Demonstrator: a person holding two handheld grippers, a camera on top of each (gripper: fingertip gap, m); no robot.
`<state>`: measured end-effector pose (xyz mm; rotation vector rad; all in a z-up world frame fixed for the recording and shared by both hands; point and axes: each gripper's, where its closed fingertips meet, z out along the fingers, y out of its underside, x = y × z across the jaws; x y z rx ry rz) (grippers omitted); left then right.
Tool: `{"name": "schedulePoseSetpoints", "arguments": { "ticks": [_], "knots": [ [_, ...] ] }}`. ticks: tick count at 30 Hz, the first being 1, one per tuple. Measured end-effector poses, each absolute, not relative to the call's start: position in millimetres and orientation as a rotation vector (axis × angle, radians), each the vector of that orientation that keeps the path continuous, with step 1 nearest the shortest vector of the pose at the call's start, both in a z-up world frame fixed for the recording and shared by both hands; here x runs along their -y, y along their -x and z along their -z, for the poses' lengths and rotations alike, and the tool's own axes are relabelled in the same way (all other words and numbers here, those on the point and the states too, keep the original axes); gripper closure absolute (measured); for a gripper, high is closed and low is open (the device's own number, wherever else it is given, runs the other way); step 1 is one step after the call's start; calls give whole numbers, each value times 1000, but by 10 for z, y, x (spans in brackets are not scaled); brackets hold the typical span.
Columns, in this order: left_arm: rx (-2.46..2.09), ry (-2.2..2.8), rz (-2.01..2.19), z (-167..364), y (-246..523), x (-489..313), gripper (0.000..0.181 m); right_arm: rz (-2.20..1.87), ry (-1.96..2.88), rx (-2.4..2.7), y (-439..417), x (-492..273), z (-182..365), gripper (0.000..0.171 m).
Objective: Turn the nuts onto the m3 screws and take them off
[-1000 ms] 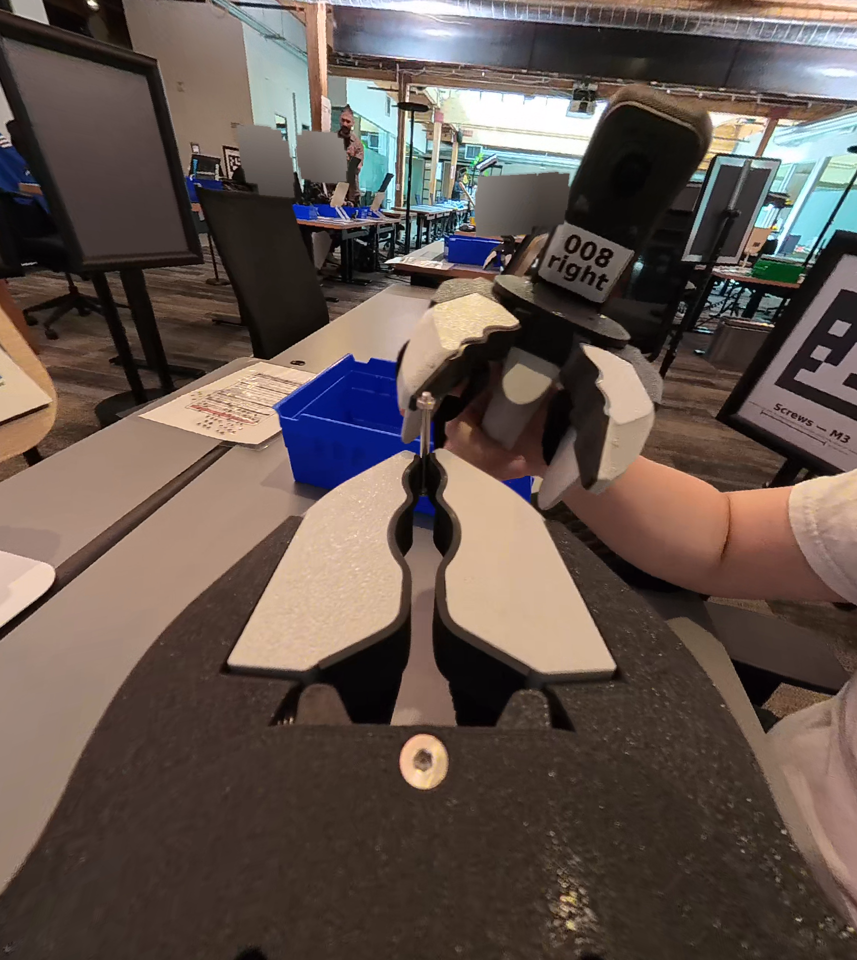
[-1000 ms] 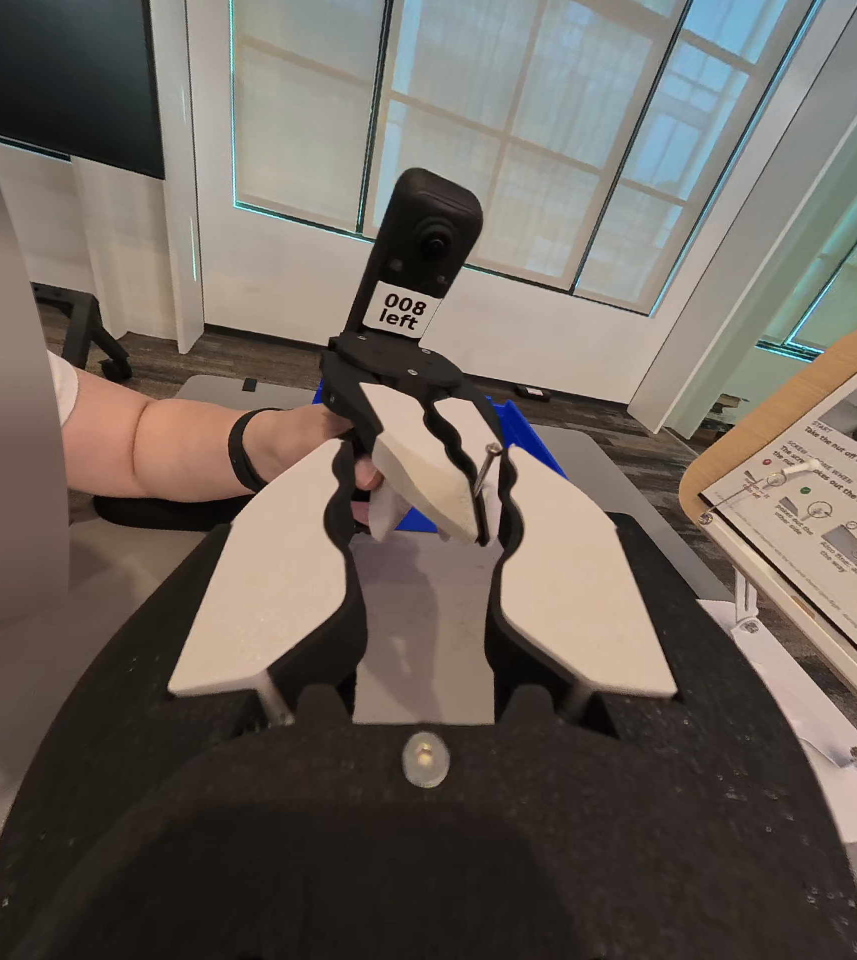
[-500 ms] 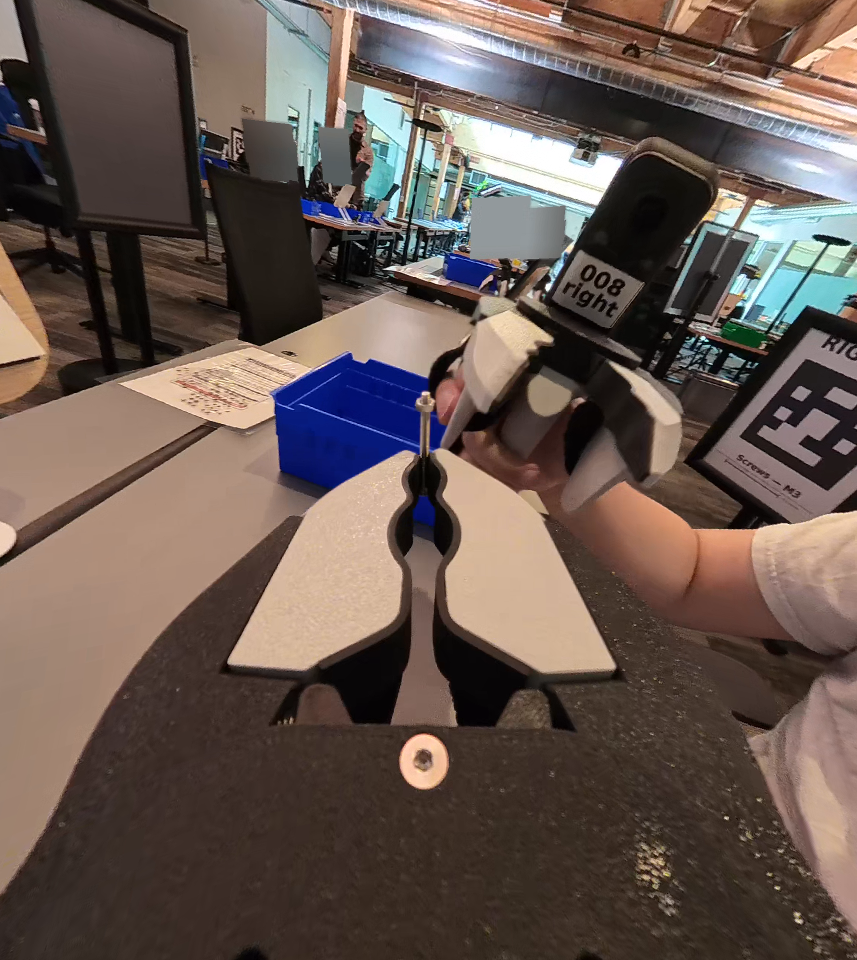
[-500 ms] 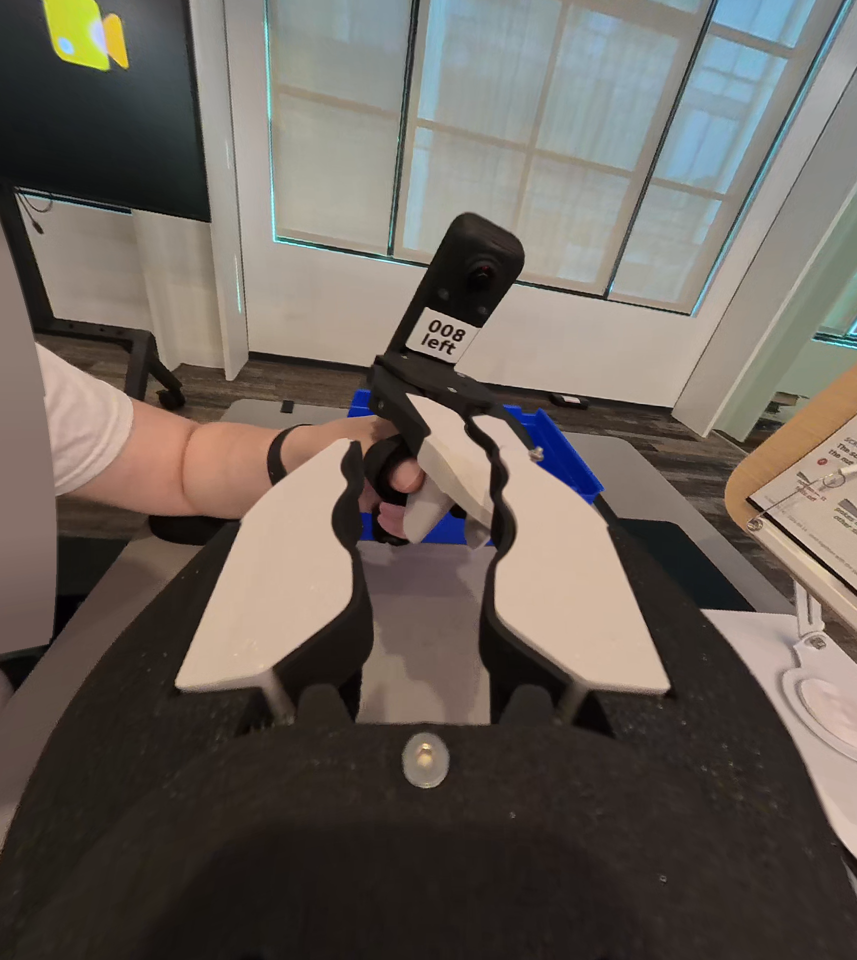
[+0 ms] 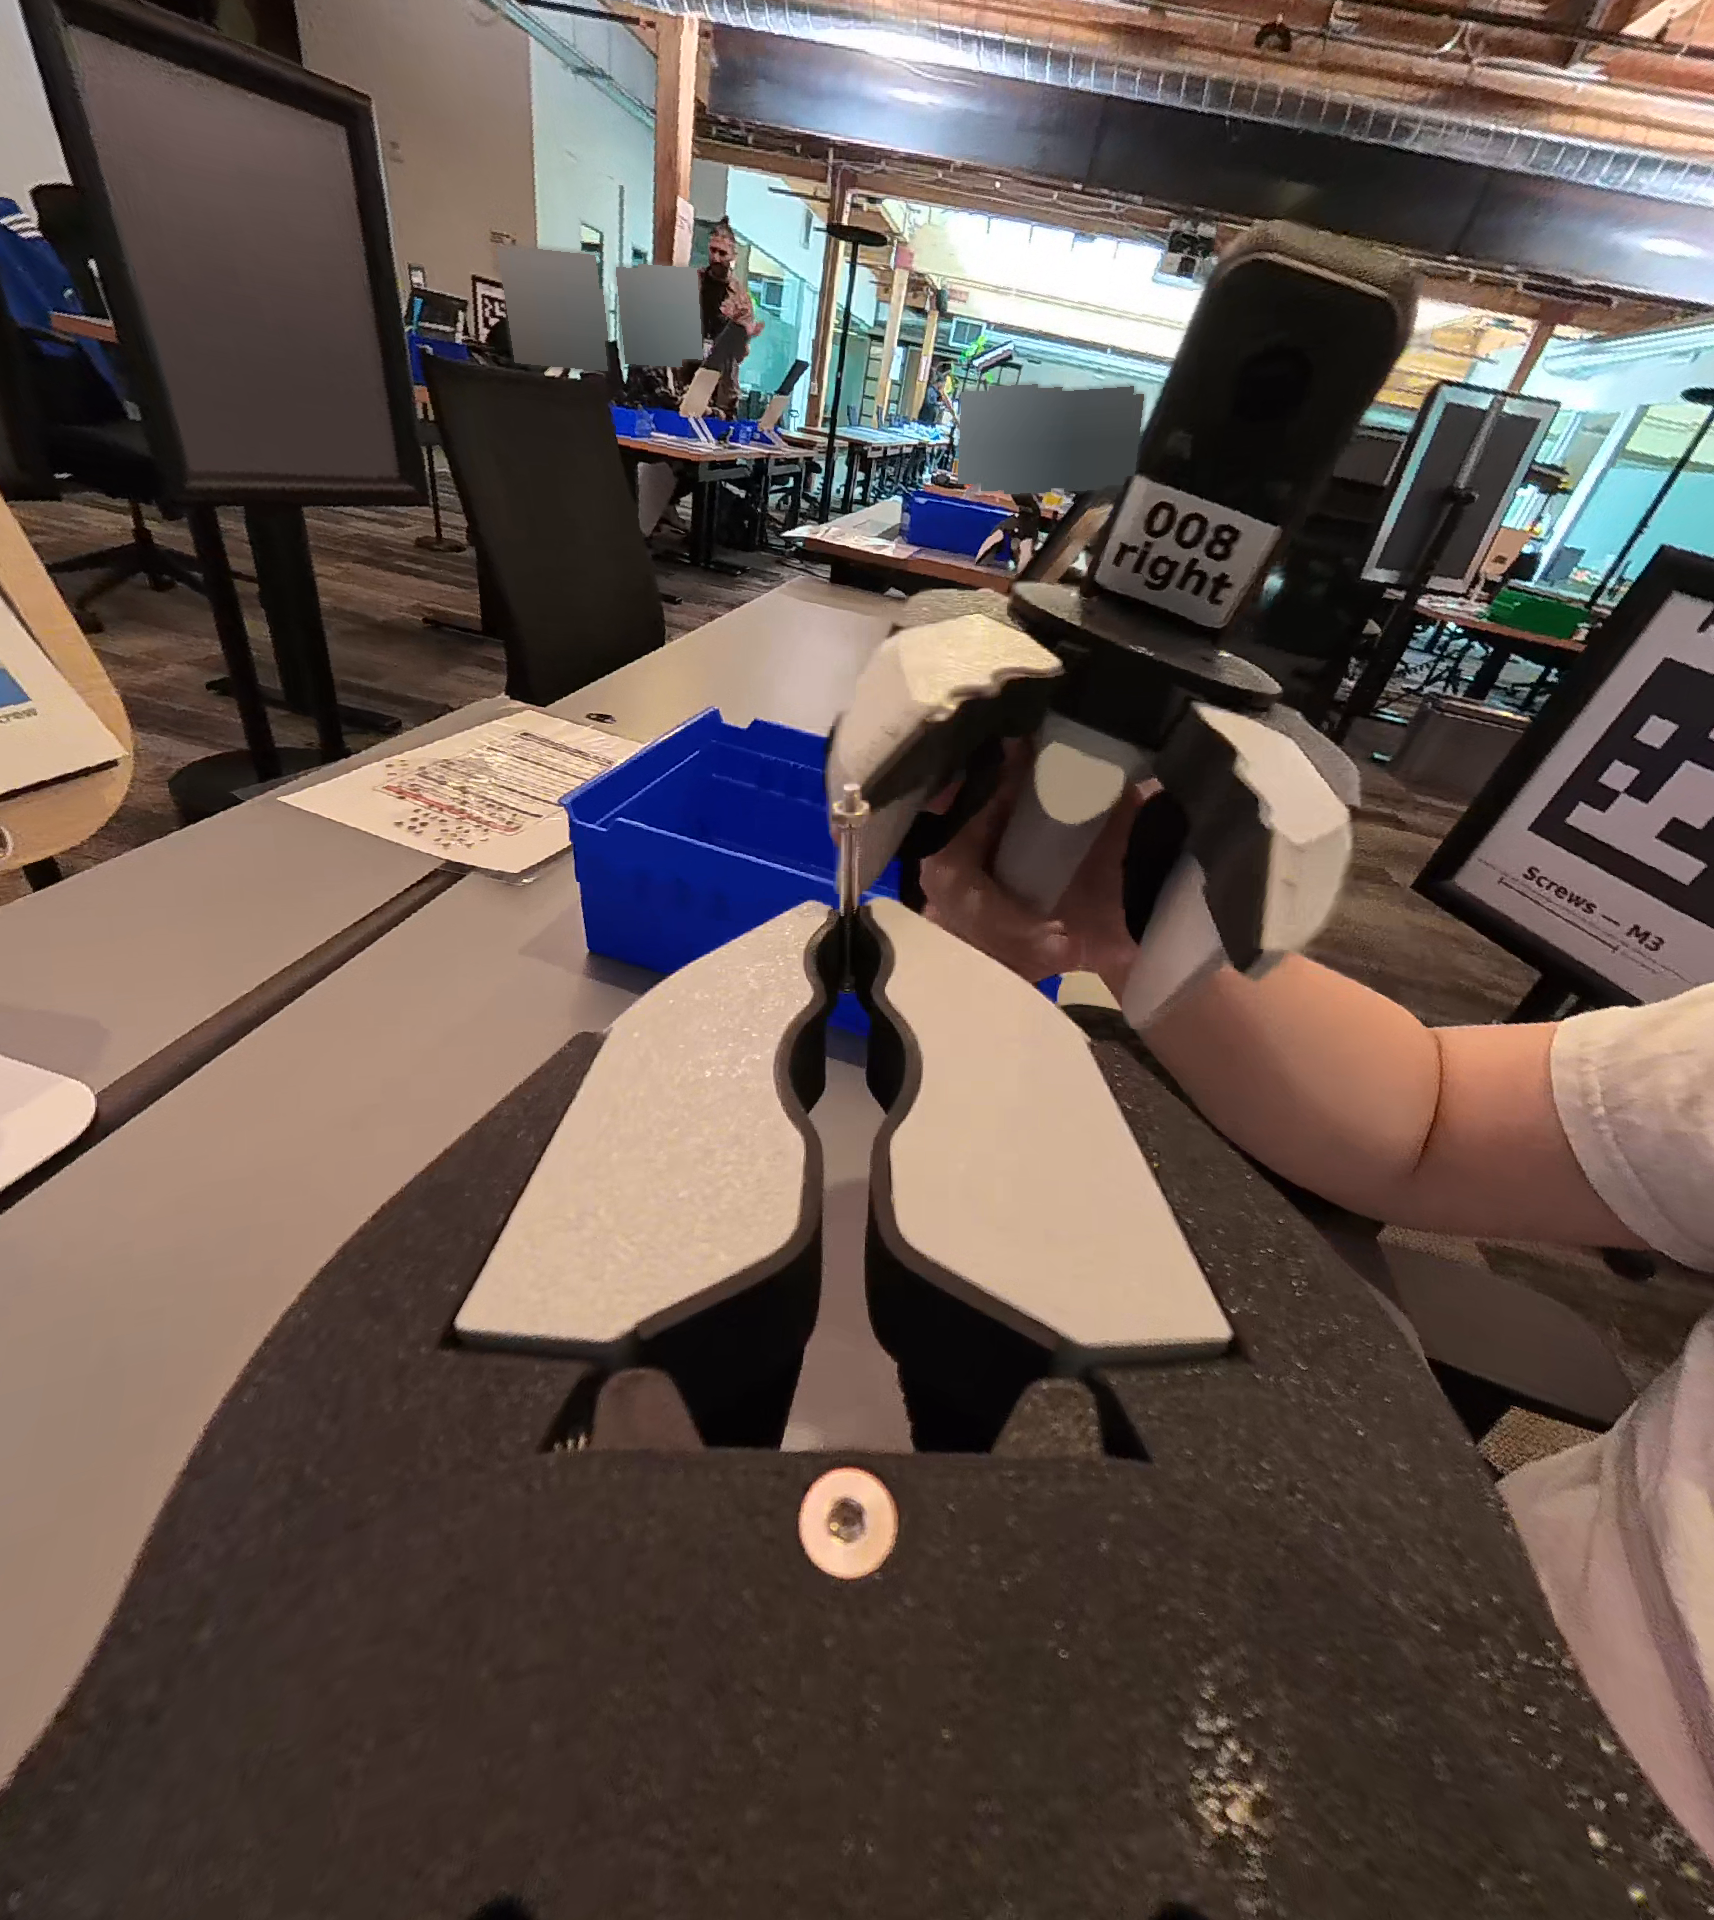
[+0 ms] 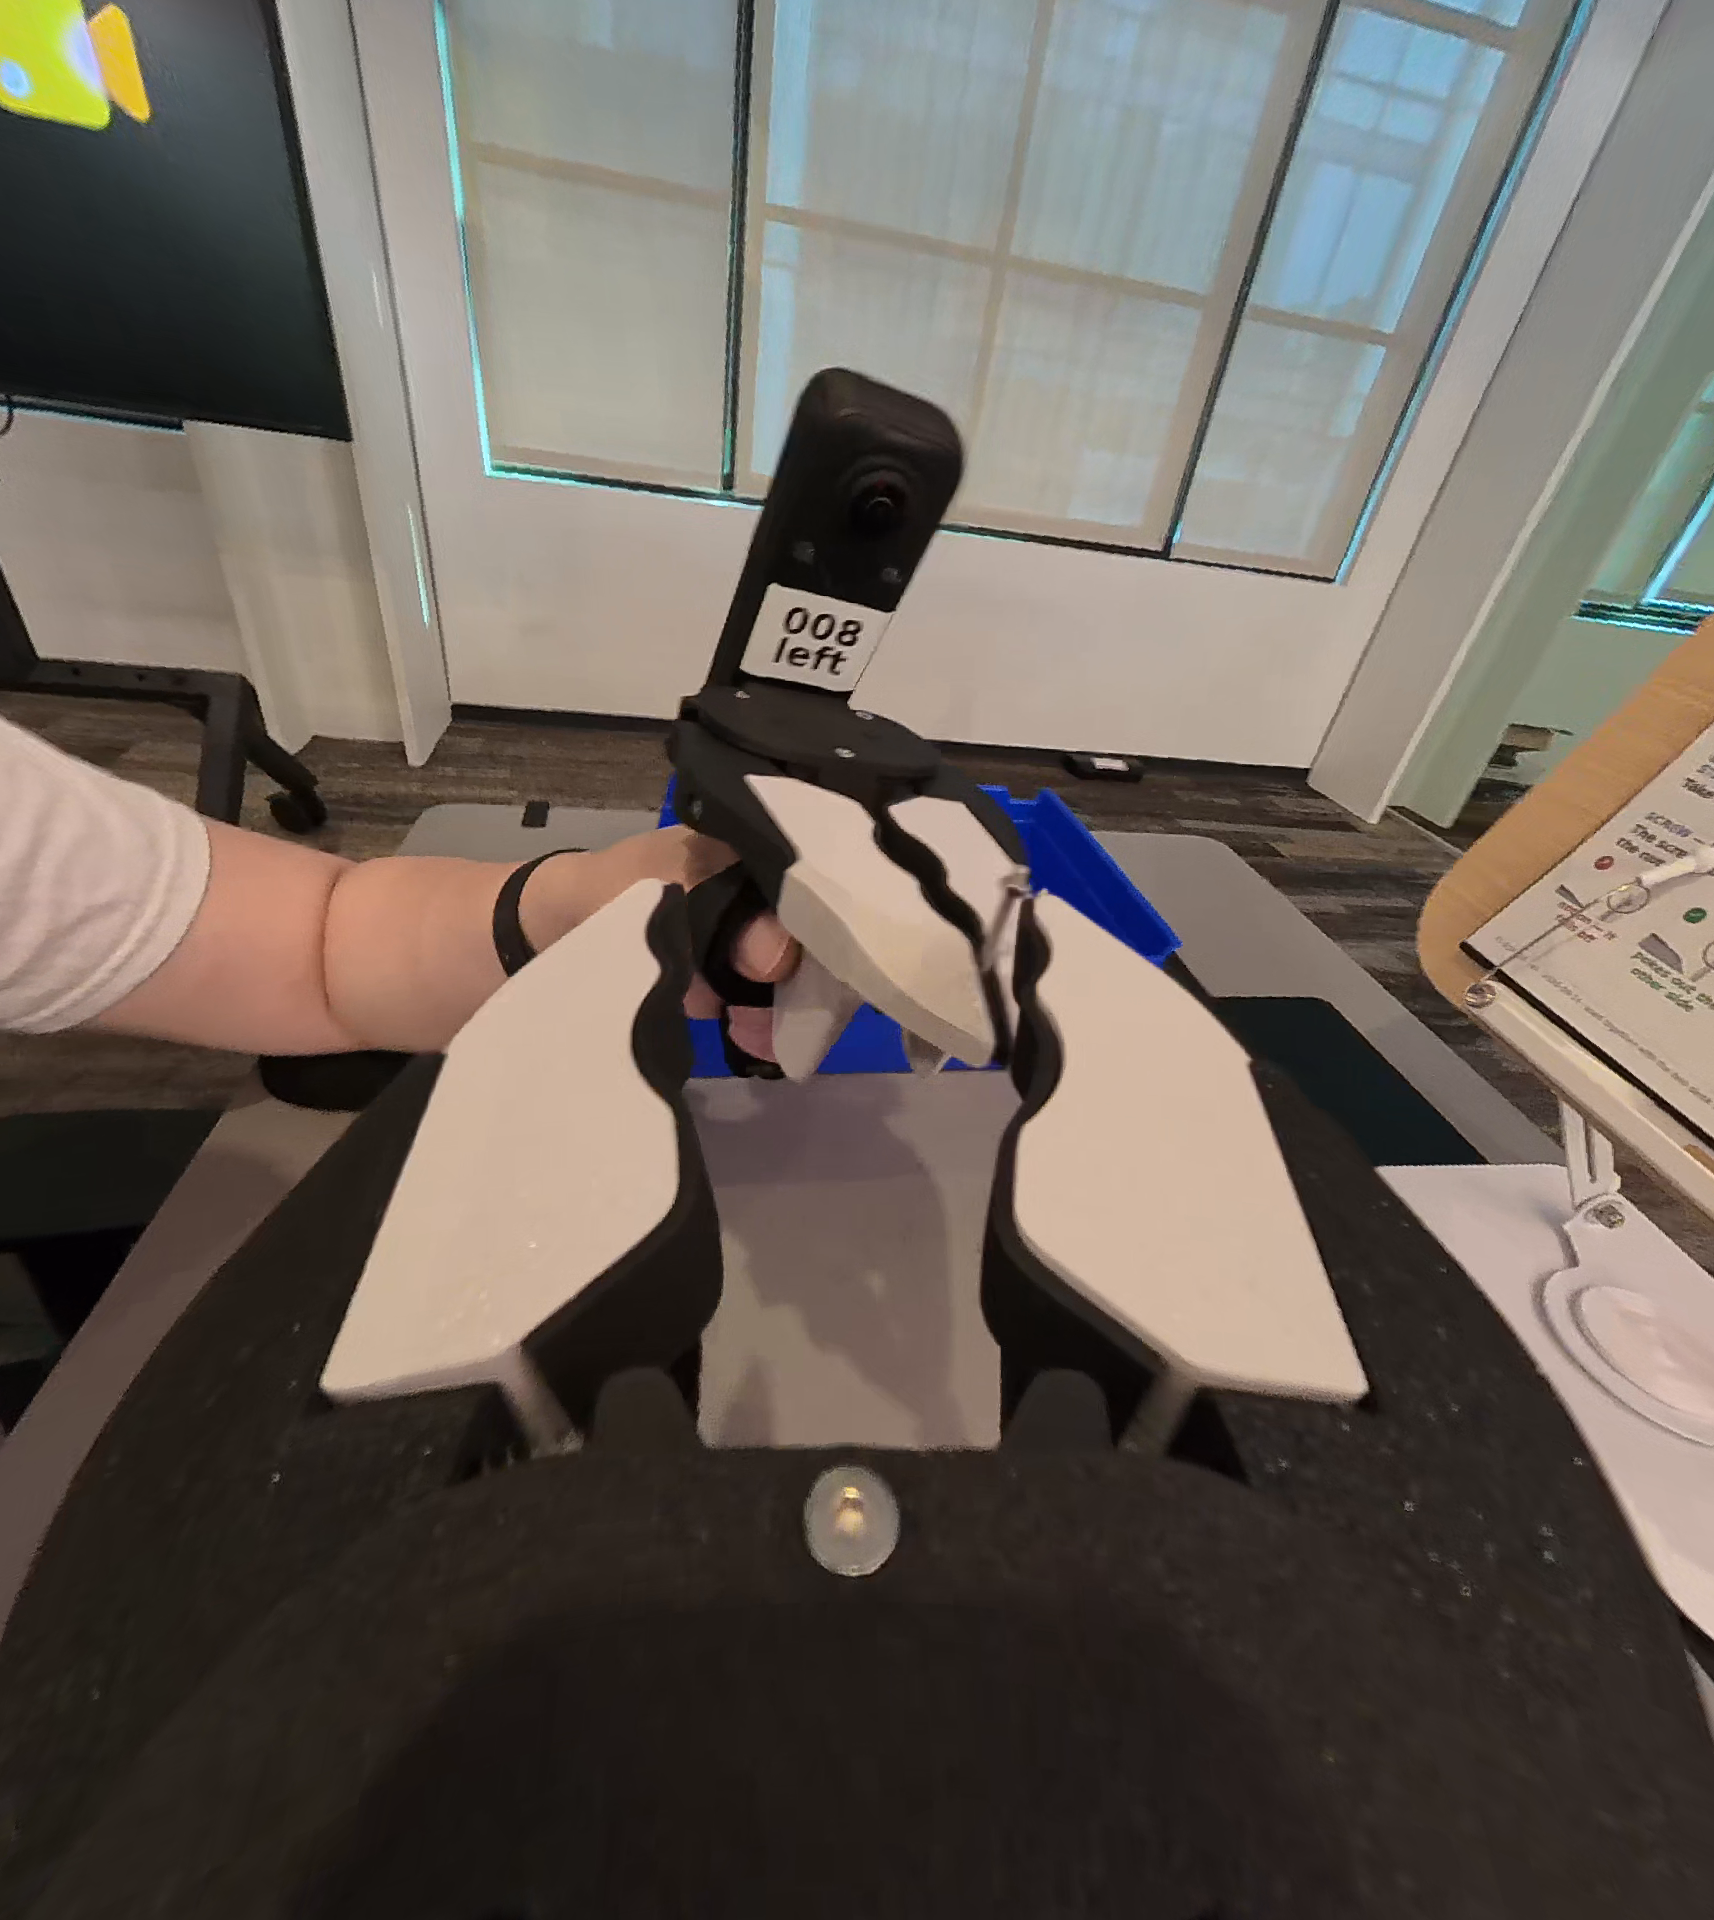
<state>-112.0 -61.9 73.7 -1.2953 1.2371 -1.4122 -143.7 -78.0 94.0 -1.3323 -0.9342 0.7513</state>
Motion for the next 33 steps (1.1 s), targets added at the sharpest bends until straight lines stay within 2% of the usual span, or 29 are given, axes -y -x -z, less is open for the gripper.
{"name": "schedulePoseSetpoints", "arguments": {
  "ticks": [8, 12, 19, 21, 25, 33],
  "knots": [
    [-1287, 1269, 1331, -690, 1076, 673, 180, -745, 1358, 953, 1564, 761, -853, 101],
    [-1246, 1272, 1320, -739, 1134, 574, 180, -769, 1351, 926, 1462, 778, -930, 109],
    [-1325, 1228, 1299, -671, 1036, 754, 180, -839, 1335, 923, 1618, 787, -884, 100],
    [-1291, 1241, 1304, -686, 1060, 687, 180, -818, 1348, 939, 1612, 797, -874, 93],
    [-1229, 1263, 1310, -739, 1131, 547, 180, -829, 1325, 917, 1467, 815, -965, 108],
    [-1284, 1251, 1292, -675, 1062, 653, 180, -849, 1339, 913, 1569, 790, -910, 96]
  ]
}}
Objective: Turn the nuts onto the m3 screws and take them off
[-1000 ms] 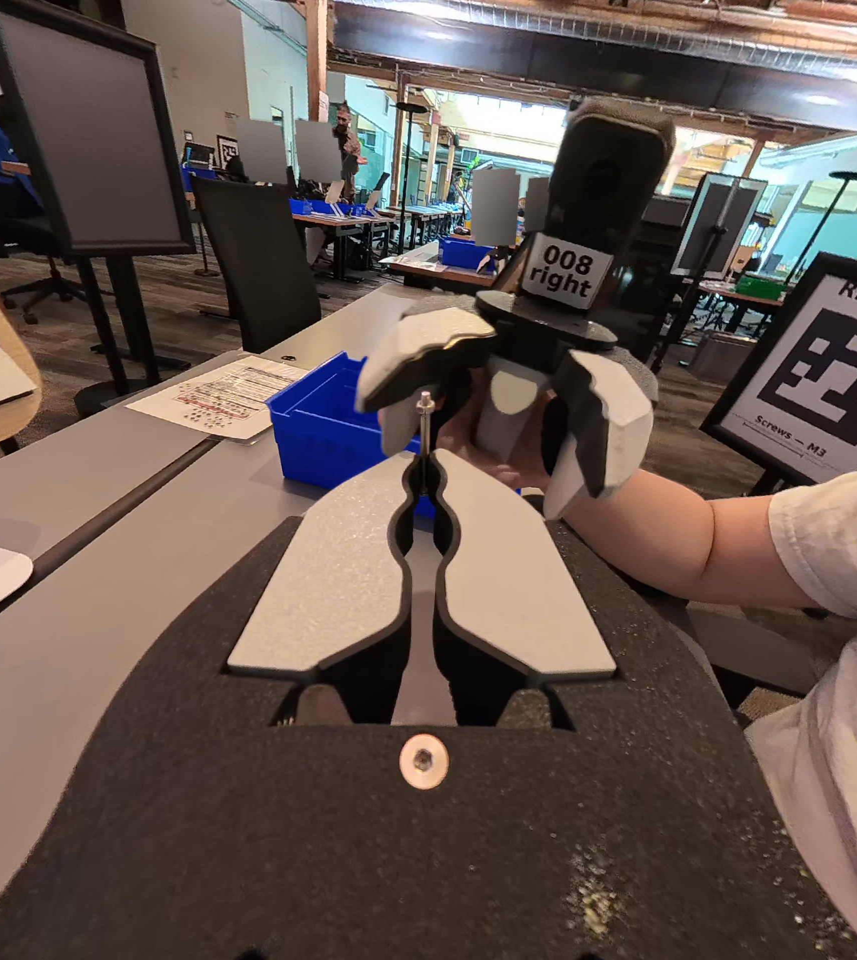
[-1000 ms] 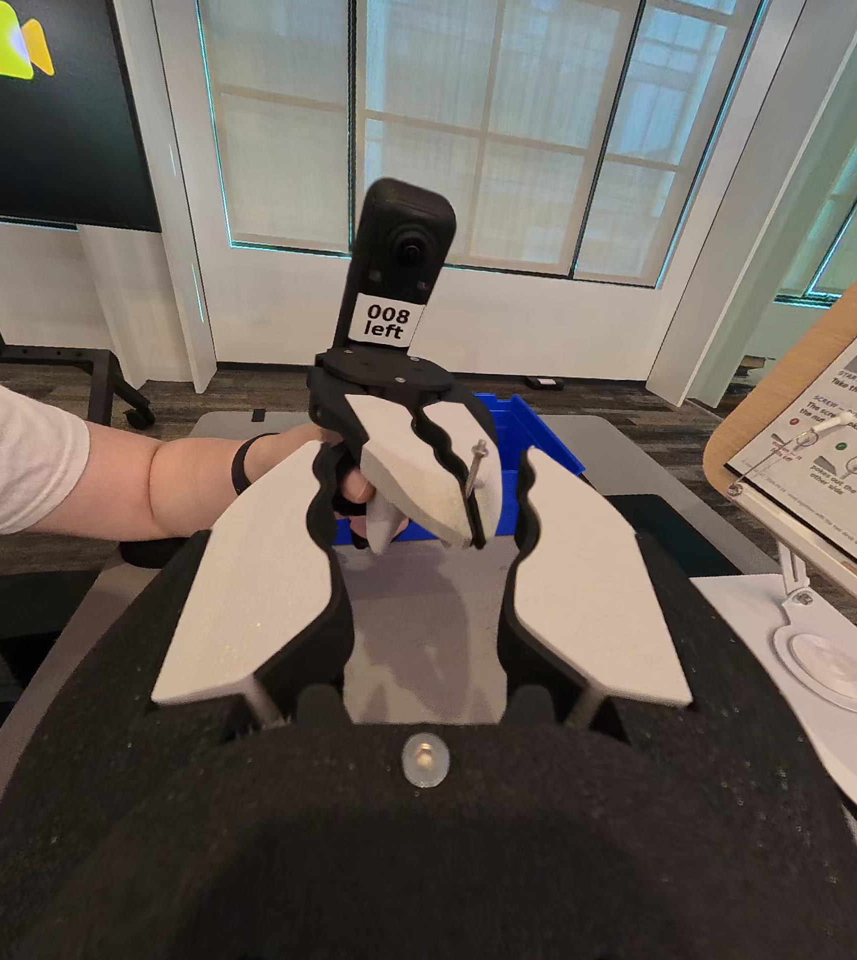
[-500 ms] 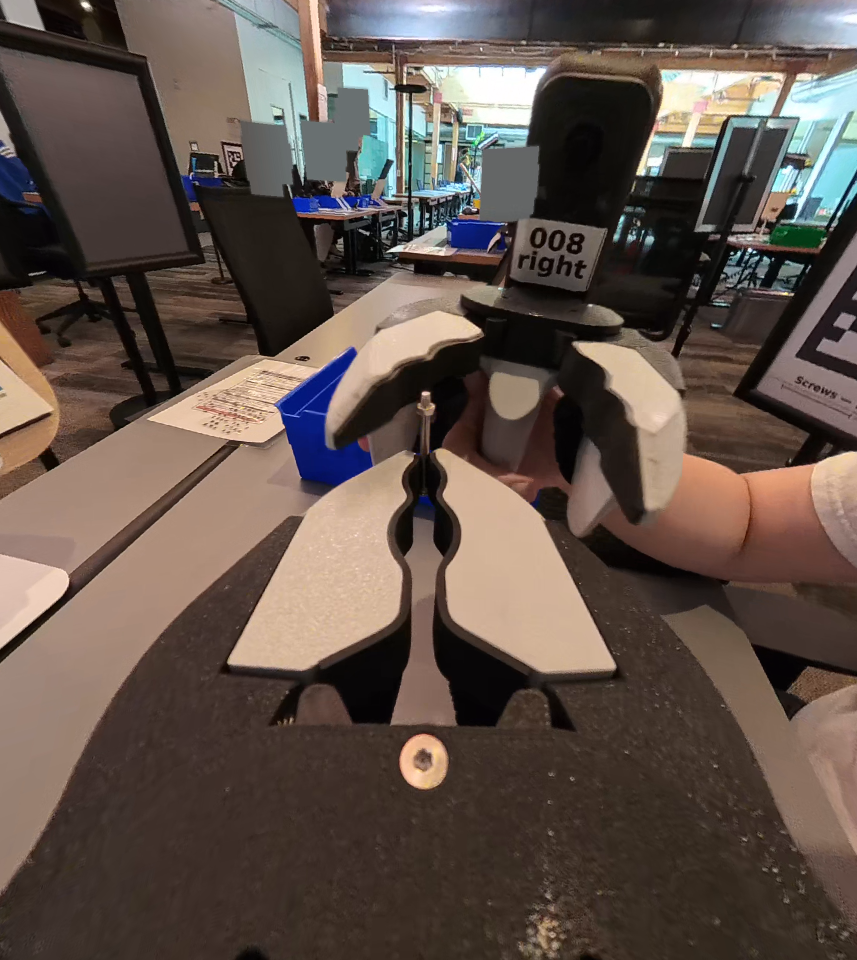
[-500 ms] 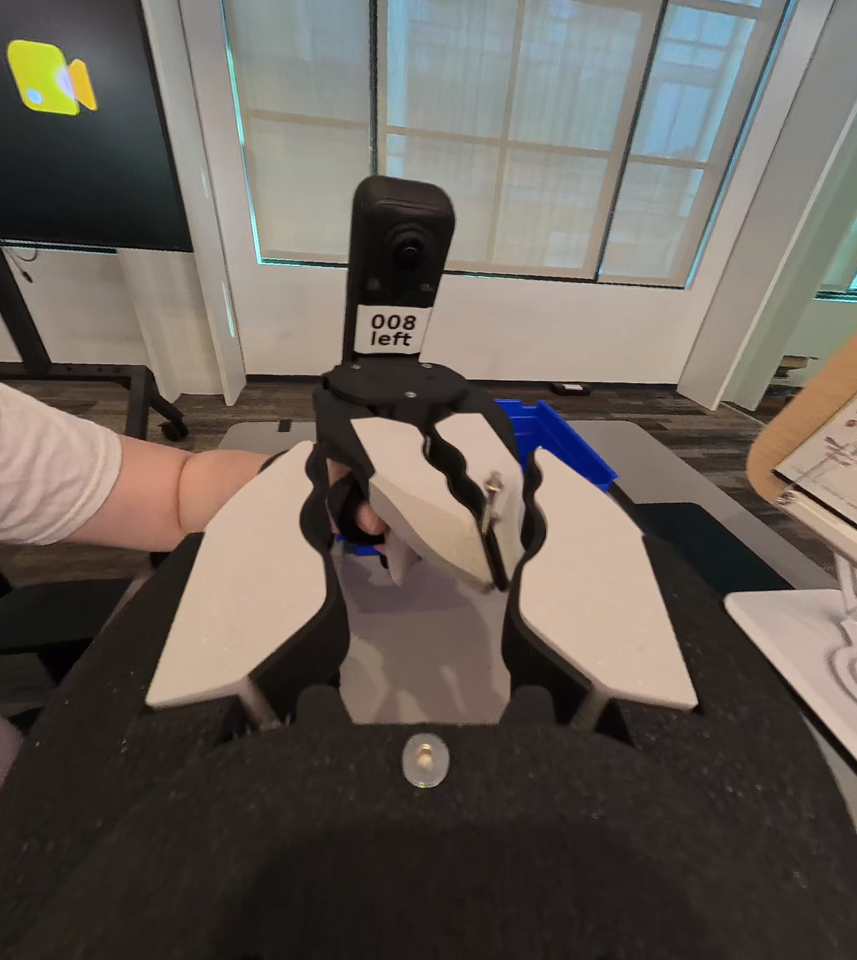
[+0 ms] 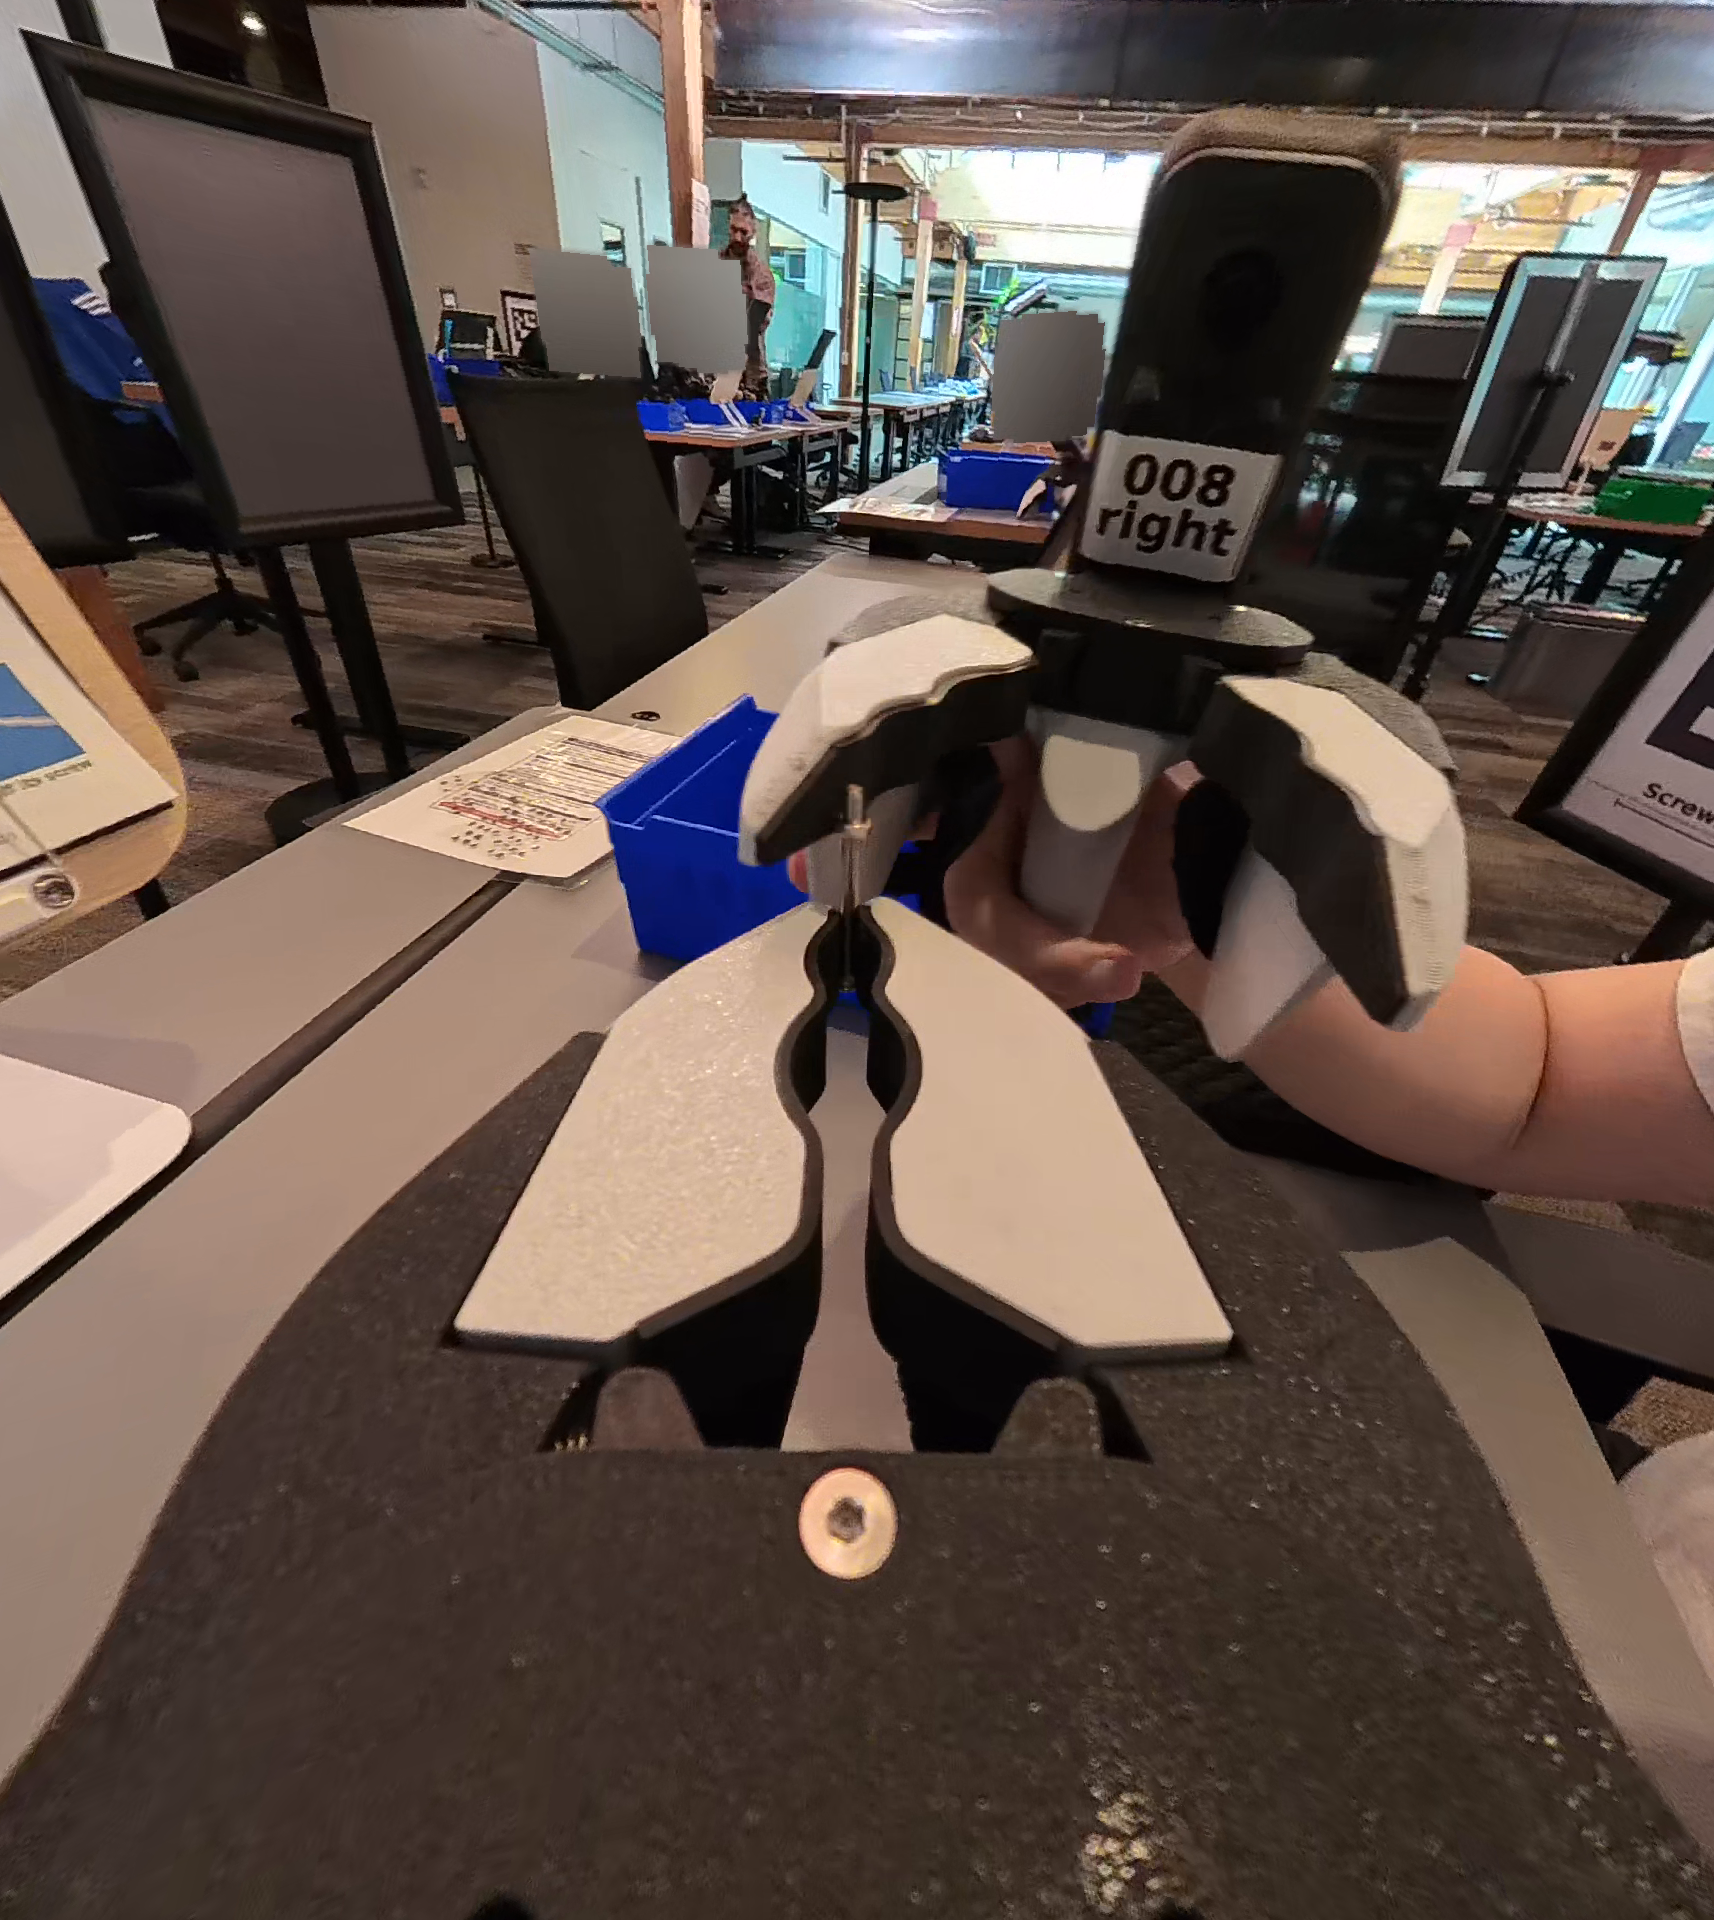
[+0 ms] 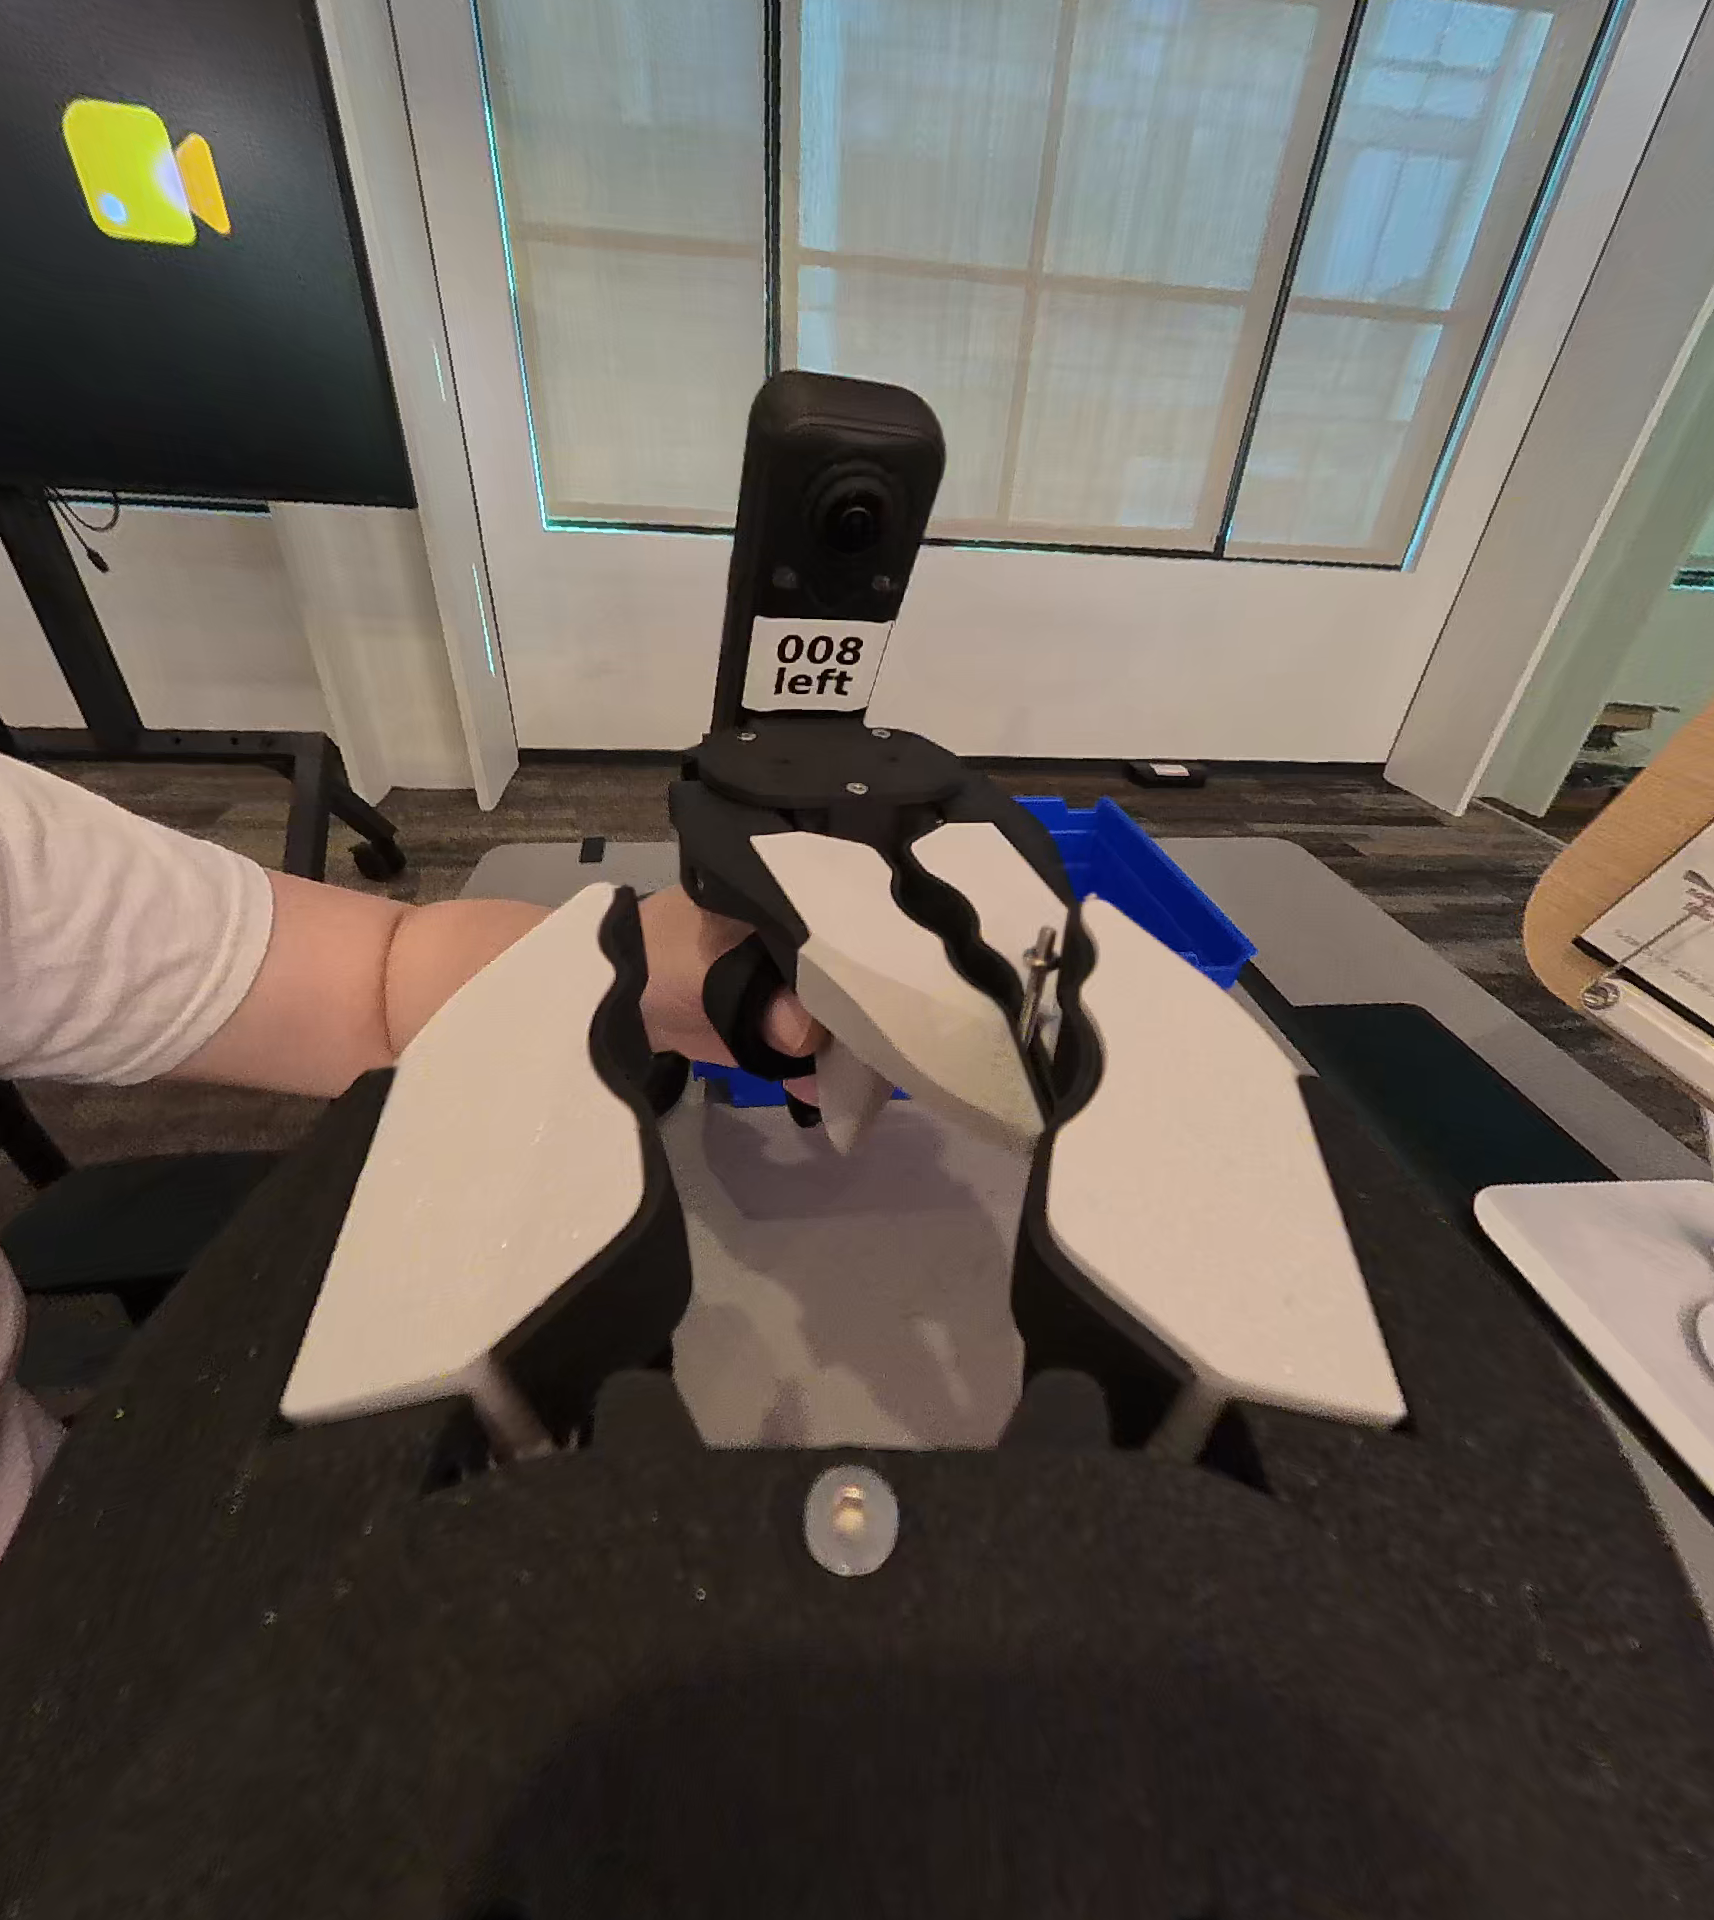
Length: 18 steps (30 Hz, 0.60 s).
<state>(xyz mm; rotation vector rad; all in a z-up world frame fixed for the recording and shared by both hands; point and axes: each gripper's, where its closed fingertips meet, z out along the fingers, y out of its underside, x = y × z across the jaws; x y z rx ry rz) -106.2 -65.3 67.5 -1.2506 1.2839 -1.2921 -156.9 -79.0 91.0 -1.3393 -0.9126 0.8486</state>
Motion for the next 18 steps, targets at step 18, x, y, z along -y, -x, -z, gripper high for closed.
{"name": "schedulePoseSetpoints", "arguments": {
  "ticks": [18],
  "knots": [
    [-1233, 1268, 1352, -745, 1128, 578, 180, -849, 1325, 882, 1334, 802, -1028, 136]
  ]
}}
